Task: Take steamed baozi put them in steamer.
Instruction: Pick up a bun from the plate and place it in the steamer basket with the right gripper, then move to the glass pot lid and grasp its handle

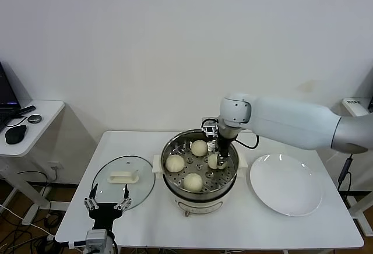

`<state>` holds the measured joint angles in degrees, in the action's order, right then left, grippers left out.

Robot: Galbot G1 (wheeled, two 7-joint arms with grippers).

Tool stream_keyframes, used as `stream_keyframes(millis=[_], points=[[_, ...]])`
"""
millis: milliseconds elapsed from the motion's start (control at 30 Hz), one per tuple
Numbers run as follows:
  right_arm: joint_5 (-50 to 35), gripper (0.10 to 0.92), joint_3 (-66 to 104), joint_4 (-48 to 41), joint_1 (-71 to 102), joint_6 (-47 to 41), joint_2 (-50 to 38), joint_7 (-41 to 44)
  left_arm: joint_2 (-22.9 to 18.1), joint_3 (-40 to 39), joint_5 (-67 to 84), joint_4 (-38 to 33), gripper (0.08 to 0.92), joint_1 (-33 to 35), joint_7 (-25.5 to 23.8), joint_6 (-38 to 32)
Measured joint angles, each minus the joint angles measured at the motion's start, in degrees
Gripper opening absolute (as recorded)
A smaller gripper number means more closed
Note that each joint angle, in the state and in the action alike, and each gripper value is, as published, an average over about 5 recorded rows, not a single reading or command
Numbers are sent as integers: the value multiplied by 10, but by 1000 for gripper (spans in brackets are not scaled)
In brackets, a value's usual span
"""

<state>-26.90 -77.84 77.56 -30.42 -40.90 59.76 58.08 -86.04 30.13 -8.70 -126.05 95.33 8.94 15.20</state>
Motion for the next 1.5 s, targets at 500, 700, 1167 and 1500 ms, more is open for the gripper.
stream_keyframes(millis=[500,700,1167,1500], points=[[23,821,74,48,9,6,-73,6,-8,5,4,-4,823,-2,-5,5],[7,823,223,70,86,41,-145,-32,-8,5,11,-9,823,9,-2,-5],[-54,823,740,114,524,210,-182,-272,-17,11,27,11,823,8,1,-68],[-31,823,1051,160,819,321,-14,-402,-2,38,-53,73,823,-42,-6,-120]])
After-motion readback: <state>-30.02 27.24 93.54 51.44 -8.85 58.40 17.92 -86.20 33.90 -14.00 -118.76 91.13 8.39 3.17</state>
